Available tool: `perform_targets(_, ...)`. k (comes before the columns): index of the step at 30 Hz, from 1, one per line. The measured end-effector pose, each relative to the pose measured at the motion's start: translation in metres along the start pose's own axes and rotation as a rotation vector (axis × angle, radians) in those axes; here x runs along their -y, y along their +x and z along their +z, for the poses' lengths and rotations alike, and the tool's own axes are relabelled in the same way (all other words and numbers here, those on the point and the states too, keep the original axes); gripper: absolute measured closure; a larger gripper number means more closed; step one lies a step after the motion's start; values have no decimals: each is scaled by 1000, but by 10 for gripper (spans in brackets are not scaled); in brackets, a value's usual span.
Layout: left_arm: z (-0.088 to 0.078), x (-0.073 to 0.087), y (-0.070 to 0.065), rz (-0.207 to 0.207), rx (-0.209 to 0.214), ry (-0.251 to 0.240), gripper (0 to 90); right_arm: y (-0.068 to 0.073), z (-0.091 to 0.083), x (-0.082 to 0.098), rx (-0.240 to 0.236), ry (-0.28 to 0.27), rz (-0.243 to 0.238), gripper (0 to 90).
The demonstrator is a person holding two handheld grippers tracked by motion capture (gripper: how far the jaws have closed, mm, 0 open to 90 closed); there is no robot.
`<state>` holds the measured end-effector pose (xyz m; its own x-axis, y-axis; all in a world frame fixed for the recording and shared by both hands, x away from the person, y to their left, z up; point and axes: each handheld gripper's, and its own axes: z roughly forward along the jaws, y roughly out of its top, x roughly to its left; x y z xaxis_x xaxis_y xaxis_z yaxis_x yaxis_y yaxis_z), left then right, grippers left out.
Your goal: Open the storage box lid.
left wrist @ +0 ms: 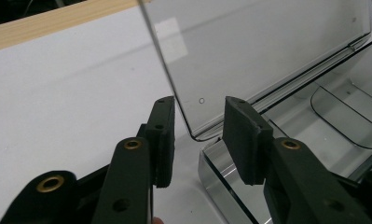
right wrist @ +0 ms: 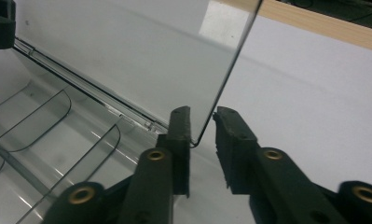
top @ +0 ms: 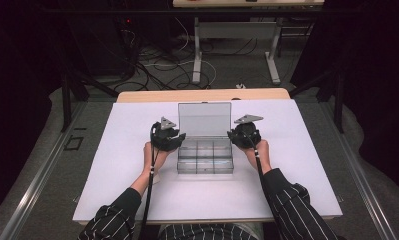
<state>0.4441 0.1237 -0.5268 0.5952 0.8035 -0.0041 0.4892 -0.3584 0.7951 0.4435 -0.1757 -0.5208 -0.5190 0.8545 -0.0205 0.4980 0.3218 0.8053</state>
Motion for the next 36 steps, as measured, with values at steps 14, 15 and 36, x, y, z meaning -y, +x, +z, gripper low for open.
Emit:
perform_targets(14, -29, 14, 0, 16, 25, 63, 148, -6, -33, 18, -178, 129, -40, 152)
perform_targets(15, -32, 15, 1, 21, 30, 67, 130, -6, -36, 19, -194, 134, -35, 138)
perform_targets(36, -71, 42, 0, 111, 45, 112, 2, -10, -84, 53, -316, 164, -69, 0)
